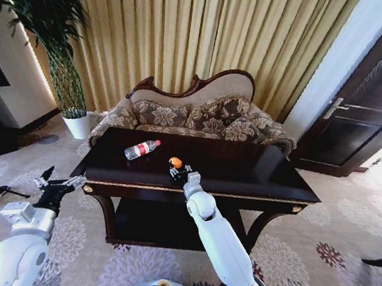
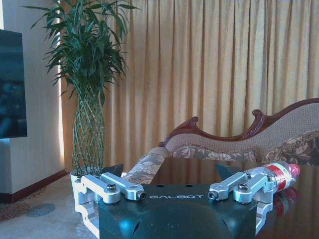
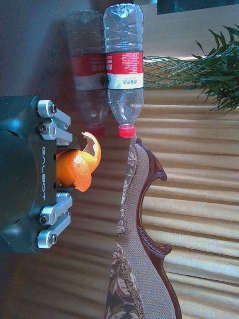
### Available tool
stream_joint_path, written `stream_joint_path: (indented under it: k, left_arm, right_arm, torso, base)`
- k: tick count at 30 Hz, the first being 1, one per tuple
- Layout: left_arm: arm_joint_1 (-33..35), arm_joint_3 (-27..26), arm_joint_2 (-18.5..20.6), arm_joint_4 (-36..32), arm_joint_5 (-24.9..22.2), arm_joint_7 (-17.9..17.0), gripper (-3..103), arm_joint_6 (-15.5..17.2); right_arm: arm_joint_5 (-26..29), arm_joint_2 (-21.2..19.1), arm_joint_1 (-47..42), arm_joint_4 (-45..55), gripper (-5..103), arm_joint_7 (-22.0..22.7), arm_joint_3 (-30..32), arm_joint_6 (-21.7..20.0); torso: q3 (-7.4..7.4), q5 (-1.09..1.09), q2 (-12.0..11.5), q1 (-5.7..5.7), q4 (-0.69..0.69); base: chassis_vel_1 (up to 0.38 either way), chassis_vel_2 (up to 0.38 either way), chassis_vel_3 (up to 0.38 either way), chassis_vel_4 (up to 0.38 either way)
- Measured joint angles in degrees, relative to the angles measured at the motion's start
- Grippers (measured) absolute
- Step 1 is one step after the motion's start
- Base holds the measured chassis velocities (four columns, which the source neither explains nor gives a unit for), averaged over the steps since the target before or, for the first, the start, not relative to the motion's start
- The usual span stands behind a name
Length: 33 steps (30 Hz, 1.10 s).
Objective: Move to the front of the table and place the trash on the table into the trash bin.
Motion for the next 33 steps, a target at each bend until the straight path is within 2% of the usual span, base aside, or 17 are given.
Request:
stream_joint_path:
  k: [5, 10, 16, 18, 20, 21, 23, 25, 33]
  left_arm:
    - [0.2, 0.0, -0.2, 0.0, 0.1, 0.2, 100, -0.1]
    - [0.3, 0.0, -0.5, 0.3, 0.5, 0.4, 100, -0.5]
    - [0.2, 0.0, -0.6, 0.5, 0.8, 0.5, 100, -0.8]
    - [0.2, 0.0, -0.7, 0.7, 0.8, 0.6, 100, -0.8]
    - [0.2, 0.2, -0.7, 0.7, 1.0, 0.7, 100, -0.9]
    - [0.2, 0.2, -0.7, 0.7, 1.0, 0.7, 100, -0.9]
    - [0.2, 0.3, -0.8, 0.7, 1.1, 0.8, 100, -0.9]
    - [0.2, 0.4, -0.9, 0.7, 1.1, 0.9, 100, -0.9]
    - [0.7, 0.2, -0.9, 0.1, 1.1, 0.9, 100, -1.1]
  right_arm:
    - [0.0, -0.1, -0.5, 0.7, 29, 0.2, 0.5, 0.1]
    - [0.6, -0.9, -1.5, 3.9, 33, 0.8, 2.1, 0.0]
    - [2.4, -2.6, -3.4, 8.1, 30, 1.0, 4.3, -0.7]
    - [3.6, -3.2, -4.5, 9.8, 27, 1.1, 5.5, -1.1]
    - [4.1, -3.5, -5.3, 10.6, 18, 1.1, 6.5, -1.3]
    - [4.1, -3.5, -5.3, 10.6, 18, 1.1, 6.5, -1.3]
    - [4.2, -3.5, -6.0, 11.3, 8, 1.2, 7.5, -1.3]
    - [4.3, -3.5, -6.2, 11.6, 5, 1.3, 7.7, -1.3]
    - [5.6, -4.2, -7.8, 14.6, 5, 1.9, 10.3, -1.4]
  torso:
    - [0.0, 0.0, 0.0, 0.0, 0.01]
    - [0.0, 0.0, 0.0, 0.0, 0.0]
    - [0.0, 0.0, 0.0, 0.0, -0.01]
    - [0.0, 0.01, 0.0, 0.0, -0.01]
    - [0.0, 0.0, 0.0, 0.0, -0.01]
    - [0.0, 0.0, 0.0, 0.0, -0.01]
    - [0.0, 0.01, 0.0, 0.0, 0.0]
    - [0.0, 0.0, 0.0, 0.0, 0.0]
    - [0.0, 0.01, 0.0, 0.0, 0.01]
  base:
    - [0.0, 0.0, 0.0, 0.0]
    - [0.0, 0.0, 0.0, 0.0]
    - [0.0, 0.0, 0.0, 0.0]
    - [0.0, 0.0, 0.0, 0.0]
    - [0.0, 0.0, 0.0, 0.0]
    - [0.0, 0.0, 0.0, 0.0]
    - [0.0, 0.0, 0.0, 0.0]
    - [0.0, 0.0, 0.0, 0.0]
    - [0.0, 0.0, 0.0, 0.0]
